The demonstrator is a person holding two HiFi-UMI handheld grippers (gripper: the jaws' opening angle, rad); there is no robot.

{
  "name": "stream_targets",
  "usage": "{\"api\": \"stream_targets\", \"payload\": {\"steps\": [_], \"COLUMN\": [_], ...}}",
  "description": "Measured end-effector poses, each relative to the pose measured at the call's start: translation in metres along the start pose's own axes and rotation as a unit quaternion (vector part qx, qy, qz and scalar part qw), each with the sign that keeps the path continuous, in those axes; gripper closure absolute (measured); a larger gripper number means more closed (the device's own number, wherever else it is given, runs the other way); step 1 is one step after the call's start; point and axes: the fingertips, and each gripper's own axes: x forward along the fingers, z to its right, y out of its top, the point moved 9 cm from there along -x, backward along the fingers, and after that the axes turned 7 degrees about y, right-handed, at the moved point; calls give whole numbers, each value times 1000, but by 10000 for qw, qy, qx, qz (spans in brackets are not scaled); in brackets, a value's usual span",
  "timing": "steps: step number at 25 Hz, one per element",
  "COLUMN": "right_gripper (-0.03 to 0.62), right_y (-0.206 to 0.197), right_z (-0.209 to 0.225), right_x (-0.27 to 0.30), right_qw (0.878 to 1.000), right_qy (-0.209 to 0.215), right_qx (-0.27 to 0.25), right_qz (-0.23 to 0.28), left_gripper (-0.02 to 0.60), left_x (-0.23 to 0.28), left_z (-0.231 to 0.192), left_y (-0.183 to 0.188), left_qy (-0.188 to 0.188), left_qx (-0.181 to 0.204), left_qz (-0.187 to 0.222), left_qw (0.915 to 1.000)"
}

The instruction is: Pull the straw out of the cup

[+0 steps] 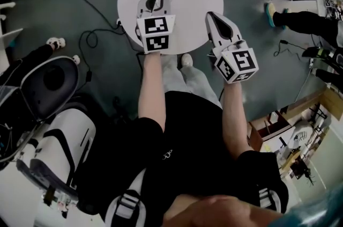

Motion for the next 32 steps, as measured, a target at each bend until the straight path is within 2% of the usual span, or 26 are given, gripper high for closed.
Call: {"api": "stream_targets", "payload": {"steps": [3,11,17,19,23,26,32], "right_gripper": [579,580,580,579,579,580,580], "right_y": [2,-2,6,18,47,53,68], "right_z": [-7,-31,-38,-40,-59,-77,-85], "right_x": [-20,-67,-104,-115,-142,-174,-191], "right_qw": [9997,9963,9913,9882,9779,9748,9681], "right_qy": [139,612,917,1033,1242,1196,1422], "right_qx": [58,5,-229,-373,-689,-743,-1162], "right_qz": [169,604,914,1066,1535,1732,1707], "left_gripper": [555,555,555,555,555,555,555], "left_x": [-38,-132,-196,-214,-266,-308,-335], "left_z": [9,42,71,80,94,111,123], "left_y": [12,35,47,53,74,76,80], "left_qy": [144,485,672,668,652,615,744], "left_qx": [-183,-82,-668,-754,-733,-602,-469], "left_qz": [261,1016,1552,1767,2257,2370,2600], "left_qw": [9994,9936,9833,9791,9692,9677,9616]}}
